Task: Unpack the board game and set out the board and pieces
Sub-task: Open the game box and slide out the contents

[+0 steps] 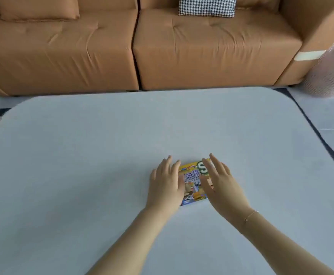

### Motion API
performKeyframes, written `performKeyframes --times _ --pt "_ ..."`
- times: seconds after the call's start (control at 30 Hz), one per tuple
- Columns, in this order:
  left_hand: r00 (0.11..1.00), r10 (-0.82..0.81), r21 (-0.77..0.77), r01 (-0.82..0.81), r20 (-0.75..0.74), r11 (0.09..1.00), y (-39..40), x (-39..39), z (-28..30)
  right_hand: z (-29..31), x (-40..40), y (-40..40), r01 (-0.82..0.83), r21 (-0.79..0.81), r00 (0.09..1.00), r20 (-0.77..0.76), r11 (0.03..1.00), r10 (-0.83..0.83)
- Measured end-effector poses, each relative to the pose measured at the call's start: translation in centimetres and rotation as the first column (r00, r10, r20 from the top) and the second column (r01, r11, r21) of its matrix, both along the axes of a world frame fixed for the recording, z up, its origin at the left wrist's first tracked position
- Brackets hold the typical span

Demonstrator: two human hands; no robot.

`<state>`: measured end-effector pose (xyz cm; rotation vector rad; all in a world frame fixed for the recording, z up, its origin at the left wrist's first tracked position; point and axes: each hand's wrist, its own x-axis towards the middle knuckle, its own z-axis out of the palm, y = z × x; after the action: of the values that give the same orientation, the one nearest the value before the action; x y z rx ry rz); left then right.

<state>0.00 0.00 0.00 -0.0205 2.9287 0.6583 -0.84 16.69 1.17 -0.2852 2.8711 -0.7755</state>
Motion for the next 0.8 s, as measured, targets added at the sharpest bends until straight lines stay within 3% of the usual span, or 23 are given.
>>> performKeyframes --times 0.1,0.23,0.33,0.43,0.53,0.6,0.7,0.8 --pt "0.989 -0.032 0.003 0.033 -0.145 0.999 0.0 0.1 -5.0 -4.8 -0.4 -0.4 0.016 -0.015 0.99 -0.143 1.0 -0.018" --pt "0.917 0.006 0.073 0.026 -0.399 0.997 -0.6 -0.7 -8.7 -9.6 -0.7 -1.1 0.034 0.003 0.907 -0.42 0.999 -0.029" --pt "0.906 0.003 0.066 0.027 -0.423 0.997 -0.6 -1.1 -9.0 -10.1 -0.9 -1.3 0.053 0.037 0.839 -0.543 0.998 -0.024" --pt "0.898 -0.018 0.061 0.05 -0.439 0.997 -0.6 -0.9 -9.1 -10.4 -0.8 -0.8 0.029 -0.046 0.863 -0.502 0.998 -0.049" --pt "0.816 -0.118 -0.079 0.089 -0.566 0.993 -1.2 -0.4 -8.4 -9.7 -0.4 -0.2 0.026 -0.257 0.877 -0.458 0.966 -0.145" --pt "0.725 -0.198 -0.203 0.082 -0.66 0.976 -1.4 1.5 -8.0 -9.4 1.4 0.1 0.048 -0.481 0.9 -0.36 0.875 -0.247" --pt "0.662 -0.241 -0.273 0.057 -0.71 0.96 -1.6 4.2 -7.6 -9.2 4.0 0.2 0.102 -0.781 0.955 -0.097 0.617 -0.281" --pt "0.63 -0.26 -0.294 0.053 -0.732 0.954 -1.5 6.3 -7.2 -10.0 6.3 0.7 0.115 -0.801 0.962 -0.058 0.587 -0.267"
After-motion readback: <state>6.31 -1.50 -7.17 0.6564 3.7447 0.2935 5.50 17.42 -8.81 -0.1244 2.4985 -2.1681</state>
